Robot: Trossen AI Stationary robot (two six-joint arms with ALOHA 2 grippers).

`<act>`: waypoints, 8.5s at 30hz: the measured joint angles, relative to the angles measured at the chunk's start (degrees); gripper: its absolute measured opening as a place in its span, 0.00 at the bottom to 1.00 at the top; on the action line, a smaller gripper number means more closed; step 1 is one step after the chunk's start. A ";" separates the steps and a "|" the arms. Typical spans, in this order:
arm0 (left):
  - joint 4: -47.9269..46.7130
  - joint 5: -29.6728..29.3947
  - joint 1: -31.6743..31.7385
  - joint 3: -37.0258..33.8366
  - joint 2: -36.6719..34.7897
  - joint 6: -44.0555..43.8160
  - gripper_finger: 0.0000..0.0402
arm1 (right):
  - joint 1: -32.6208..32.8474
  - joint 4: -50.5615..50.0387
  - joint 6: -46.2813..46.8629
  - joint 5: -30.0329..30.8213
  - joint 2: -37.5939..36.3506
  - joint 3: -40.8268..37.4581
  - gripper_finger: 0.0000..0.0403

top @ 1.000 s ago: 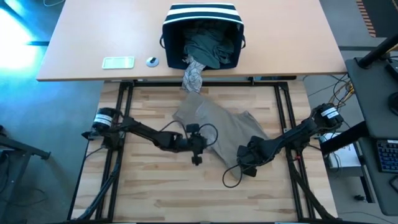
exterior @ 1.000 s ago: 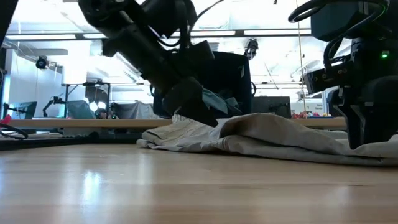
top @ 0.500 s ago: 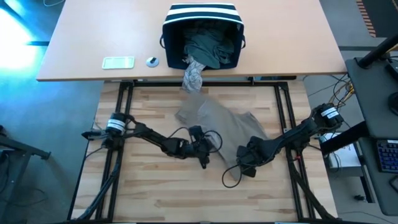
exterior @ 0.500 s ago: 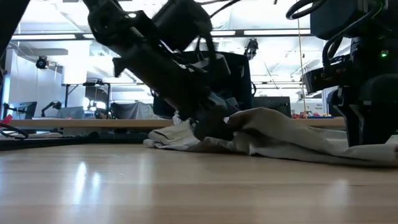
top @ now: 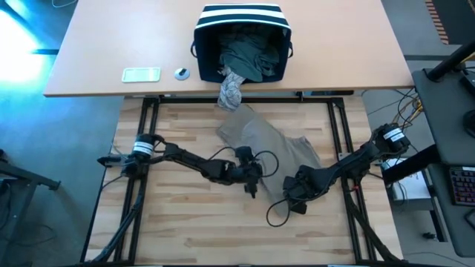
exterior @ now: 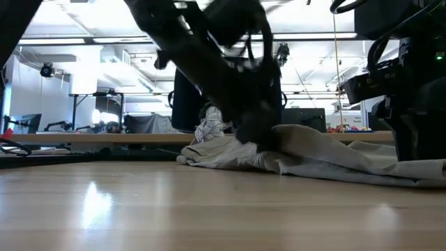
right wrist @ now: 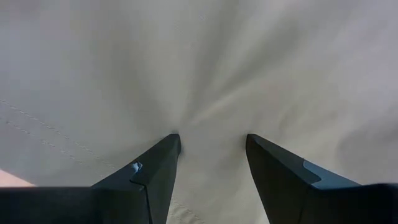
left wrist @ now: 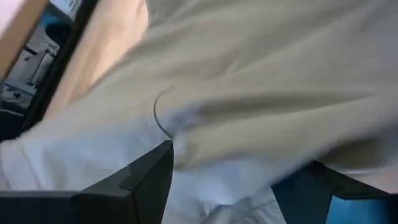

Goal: Fold Laundry from Bin
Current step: Fold the brown shorts from the blue laundry basket

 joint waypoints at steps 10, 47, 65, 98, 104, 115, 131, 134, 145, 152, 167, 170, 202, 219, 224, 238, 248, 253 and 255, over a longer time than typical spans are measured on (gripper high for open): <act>-5.15 -0.28 1.11 0.38 1.00 -0.50 0.23 | 0.44 -3.47 -0.08 -0.92 -0.33 0.57 0.47; -16.14 13.89 17.84 -25.07 -16.75 -23.22 0.23 | 2.33 -13.71 3.21 -5.53 -2.56 -0.32 0.47; -18.72 19.80 6.67 -21.65 -36.44 -8.57 0.17 | 1.05 -8.96 3.74 8.86 -13.38 3.16 0.47; -15.50 30.29 7.04 -21.40 -36.15 -10.57 0.17 | 3.73 6.14 -1.08 21.63 -8.52 4.44 0.47; -19.29 20.62 13.17 -21.67 -26.17 -11.21 0.17 | 1.50 10.64 1.85 21.60 -0.97 1.22 0.47; -36.53 34.18 5.27 -21.30 -20.68 -22.16 0.17 | 1.64 4.75 1.05 17.21 3.59 1.52 0.47; -14.50 25.17 9.61 -21.65 -44.85 -18.57 0.17 | -22.49 5.10 -14.20 23.63 -21.36 -1.38 0.47; -8.40 28.09 16.13 -21.61 -40.94 -16.99 0.18 | -30.83 10.17 -20.23 17.15 -21.10 -2.36 0.47; 3.49 33.33 22.53 -21.70 -15.67 -17.00 0.30 | -33.74 61.48 -35.60 5.29 -8.49 -16.04 0.45; 6.42 29.70 17.77 -21.22 -7.34 -21.06 0.42 | -27.69 91.37 -34.71 8.22 7.93 -26.01 0.40; 0.86 26.08 23.83 -18.19 -19.62 -17.70 0.63 | -24.59 91.03 -32.22 10.84 -1.90 -30.11 0.40; 1.26 32.89 26.57 -17.40 -17.02 -15.63 0.63 | -24.61 81.99 -33.43 10.98 -9.26 -30.72 0.43; 17.33 41.72 26.52 -12.50 -10.13 -20.60 0.01 | -24.11 33.68 -28.63 15.34 -35.97 -23.98 0.47; 20.45 26.92 9.98 -12.72 -6.79 -9.93 0.08 | -22.47 35.25 -25.34 2.91 -28.07 -27.19 0.47; 21.13 27.12 7.66 -12.19 -2.71 -9.62 0.19 | -22.45 27.70 -26.62 0.39 -29.54 -21.30 0.47; 18.95 32.33 7.85 -12.06 1.23 -6.53 0.43 | -25.40 31.52 -32.64 14.10 -26.47 -14.31 0.46; 10.65 32.73 8.63 -11.91 0.82 -9.09 0.43 | -22.82 8.75 -26.70 -2.87 -20.93 -13.23 0.43; 7.84 33.26 9.44 -11.93 0.66 -9.02 0.43 | -20.10 0.77 -25.92 2.64 -25.88 -9.36 0.42; 7.79 34.78 9.49 -11.97 0.66 -7.73 0.43 | -19.82 3.79 -26.07 7.56 -27.95 -9.16 0.42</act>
